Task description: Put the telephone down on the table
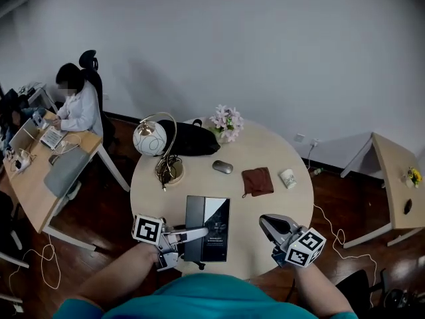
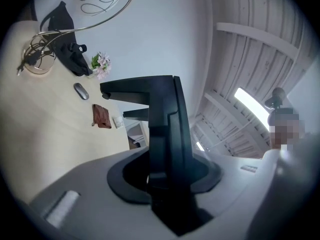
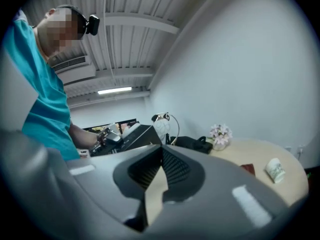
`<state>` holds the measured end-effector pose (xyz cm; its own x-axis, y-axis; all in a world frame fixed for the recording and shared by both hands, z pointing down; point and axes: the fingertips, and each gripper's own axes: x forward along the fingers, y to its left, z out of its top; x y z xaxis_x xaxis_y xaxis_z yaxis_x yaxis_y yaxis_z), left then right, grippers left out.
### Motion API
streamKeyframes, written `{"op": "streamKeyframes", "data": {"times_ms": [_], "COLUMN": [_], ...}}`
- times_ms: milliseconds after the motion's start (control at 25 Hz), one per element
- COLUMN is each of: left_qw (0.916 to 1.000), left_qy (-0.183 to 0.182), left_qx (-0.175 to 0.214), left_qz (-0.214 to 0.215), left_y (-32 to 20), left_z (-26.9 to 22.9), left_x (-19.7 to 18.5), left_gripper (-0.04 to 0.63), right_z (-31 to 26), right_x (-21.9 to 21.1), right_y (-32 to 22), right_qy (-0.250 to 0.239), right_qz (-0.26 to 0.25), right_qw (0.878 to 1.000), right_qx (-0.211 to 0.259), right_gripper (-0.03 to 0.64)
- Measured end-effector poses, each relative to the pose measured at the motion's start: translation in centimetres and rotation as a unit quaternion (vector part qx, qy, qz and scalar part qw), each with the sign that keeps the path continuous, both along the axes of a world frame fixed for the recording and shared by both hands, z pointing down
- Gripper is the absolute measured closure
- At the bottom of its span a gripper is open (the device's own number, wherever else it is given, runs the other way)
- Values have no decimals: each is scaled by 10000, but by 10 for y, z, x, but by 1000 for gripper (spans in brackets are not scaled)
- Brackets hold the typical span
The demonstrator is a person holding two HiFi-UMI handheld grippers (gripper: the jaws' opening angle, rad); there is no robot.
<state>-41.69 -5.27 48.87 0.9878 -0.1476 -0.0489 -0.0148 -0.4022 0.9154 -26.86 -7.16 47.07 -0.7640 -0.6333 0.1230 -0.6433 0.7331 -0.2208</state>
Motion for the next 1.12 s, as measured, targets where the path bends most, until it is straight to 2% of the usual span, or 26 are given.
{"op": "streamKeyframes", "data": {"times_ms": [160, 240, 400, 640, 1120], "left_qw": [9995, 9992, 9991, 9974, 9940], "left_qy": [-177, -185, -272, -256, -764], "left_qx": [-68, -294, -298, -668, -763], "left_qz": [244, 218, 155, -65, 200], "left_y": [-40, -58, -94, -145, -220], "left_z": [22, 33, 61, 110, 195], "left_x": [-7, -5, 10, 28, 51], "left_gripper": [425, 425, 425, 425, 425], "right_z": [14, 25, 51, 91, 151], "right_x": [-12, -11, -1, 11, 13], "right_y": [-34, -52, -85, -140, -213], "right_qy": [32, 75, 232, 444, 555], "right_qz": [206, 262, 279, 278, 306], "right_qw": [9997, 9994, 9989, 9981, 9961], "right_qx": [-153, -212, -287, -325, -621], "right_gripper": [615, 615, 615, 615, 615]}}
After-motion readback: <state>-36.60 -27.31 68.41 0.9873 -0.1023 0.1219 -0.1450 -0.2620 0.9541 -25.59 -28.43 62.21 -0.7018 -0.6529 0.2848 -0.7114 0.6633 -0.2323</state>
